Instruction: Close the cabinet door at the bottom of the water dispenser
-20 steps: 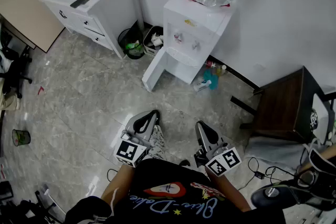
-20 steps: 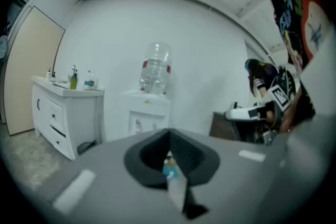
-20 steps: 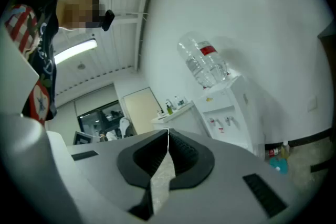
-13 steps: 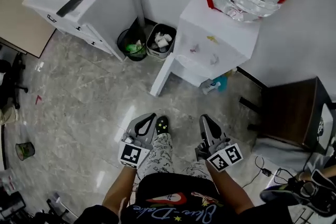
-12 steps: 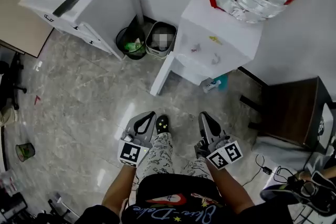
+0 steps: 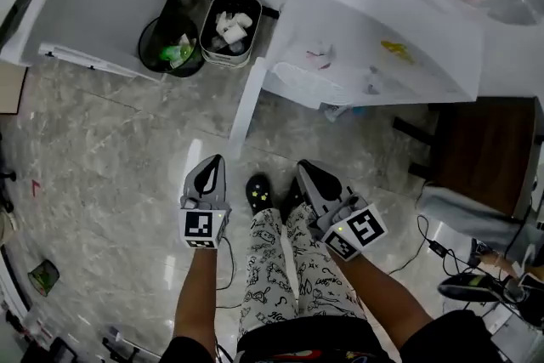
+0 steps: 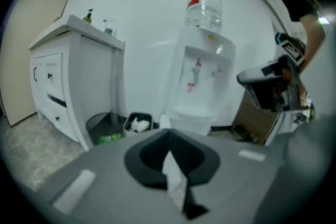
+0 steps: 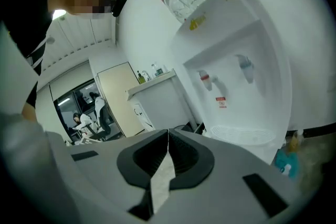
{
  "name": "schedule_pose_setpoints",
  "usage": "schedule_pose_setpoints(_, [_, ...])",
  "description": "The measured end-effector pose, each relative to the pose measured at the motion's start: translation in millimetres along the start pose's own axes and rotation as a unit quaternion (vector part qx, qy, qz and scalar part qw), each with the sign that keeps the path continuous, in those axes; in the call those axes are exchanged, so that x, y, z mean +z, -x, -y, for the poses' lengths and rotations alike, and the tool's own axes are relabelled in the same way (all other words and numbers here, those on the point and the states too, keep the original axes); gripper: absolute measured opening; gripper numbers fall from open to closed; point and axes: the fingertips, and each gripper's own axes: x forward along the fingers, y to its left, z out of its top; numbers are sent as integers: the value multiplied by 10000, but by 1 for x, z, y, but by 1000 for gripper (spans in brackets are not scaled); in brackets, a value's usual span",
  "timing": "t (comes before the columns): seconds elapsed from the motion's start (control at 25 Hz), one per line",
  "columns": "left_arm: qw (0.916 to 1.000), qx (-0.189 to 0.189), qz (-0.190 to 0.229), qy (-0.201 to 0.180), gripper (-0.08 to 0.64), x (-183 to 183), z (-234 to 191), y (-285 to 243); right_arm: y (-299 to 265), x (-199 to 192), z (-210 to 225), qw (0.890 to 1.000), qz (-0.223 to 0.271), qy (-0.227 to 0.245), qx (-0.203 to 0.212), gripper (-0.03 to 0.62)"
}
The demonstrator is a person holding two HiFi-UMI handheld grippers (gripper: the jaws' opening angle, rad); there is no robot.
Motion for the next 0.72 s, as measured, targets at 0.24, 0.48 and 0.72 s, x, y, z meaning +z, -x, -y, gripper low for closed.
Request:
schedule_pose_setpoints(0.24, [9981, -44, -521, -329, -2, -76, -32, -55, -22, -46, 38, 9996, 14, -252, 157, 17])
schedule_pose_setpoints(0.48, [9964, -67, -776, -341, -2, -111, -46, -88, -36, -57, 58, 9992, 105, -384, -7, 17])
schedule_pose_setpoints(0.72, [9966, -216, -765, -216, -3, -115, -24, -104, -34, -69, 69, 9993, -43, -367, 53, 17])
